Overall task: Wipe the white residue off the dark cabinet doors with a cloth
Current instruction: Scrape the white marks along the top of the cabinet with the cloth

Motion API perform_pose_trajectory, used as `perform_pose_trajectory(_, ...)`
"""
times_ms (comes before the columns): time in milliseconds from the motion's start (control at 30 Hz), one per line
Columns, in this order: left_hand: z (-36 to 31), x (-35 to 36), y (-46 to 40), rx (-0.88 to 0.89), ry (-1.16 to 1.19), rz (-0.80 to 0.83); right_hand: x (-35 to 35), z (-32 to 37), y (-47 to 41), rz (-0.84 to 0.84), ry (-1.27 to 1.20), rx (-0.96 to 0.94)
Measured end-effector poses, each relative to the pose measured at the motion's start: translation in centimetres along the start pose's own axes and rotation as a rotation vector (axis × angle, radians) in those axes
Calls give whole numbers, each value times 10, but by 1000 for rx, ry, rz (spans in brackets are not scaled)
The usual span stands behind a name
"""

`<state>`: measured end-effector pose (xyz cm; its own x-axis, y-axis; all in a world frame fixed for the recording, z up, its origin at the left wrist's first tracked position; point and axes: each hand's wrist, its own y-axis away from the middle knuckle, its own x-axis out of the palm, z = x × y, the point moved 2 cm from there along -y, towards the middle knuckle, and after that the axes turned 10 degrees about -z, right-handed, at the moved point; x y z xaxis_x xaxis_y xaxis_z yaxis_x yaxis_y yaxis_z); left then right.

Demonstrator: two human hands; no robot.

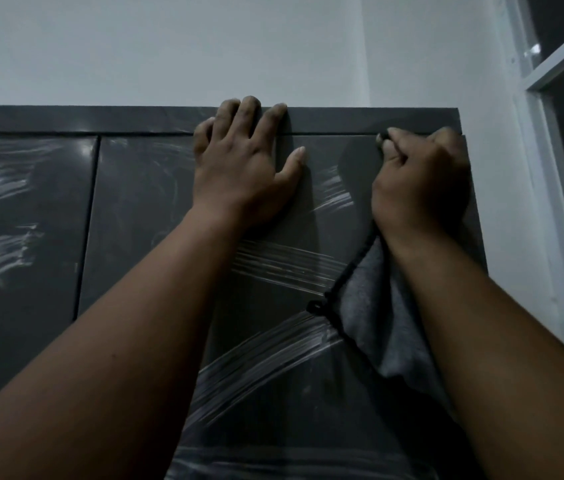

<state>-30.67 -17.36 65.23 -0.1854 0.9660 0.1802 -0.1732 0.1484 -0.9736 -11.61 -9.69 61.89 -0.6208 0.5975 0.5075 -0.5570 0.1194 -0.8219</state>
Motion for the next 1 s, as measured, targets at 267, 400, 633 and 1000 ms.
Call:
perform_pose_trajectory(267,17,-7,1,35,82,76,-12,14,45,103,-110,-267)
perform_pose_trajectory(400,39,-11,7,-20,40,49,-3,9,11,5,-34,-83)
perform_pose_trajectory(633,57,-14,6,-39,3,15,14,48,38,89,-111,-187)
perform_pose_trajectory(1000,83,-22,3,9,-1,-9,34,61,10,-12,-48,30)
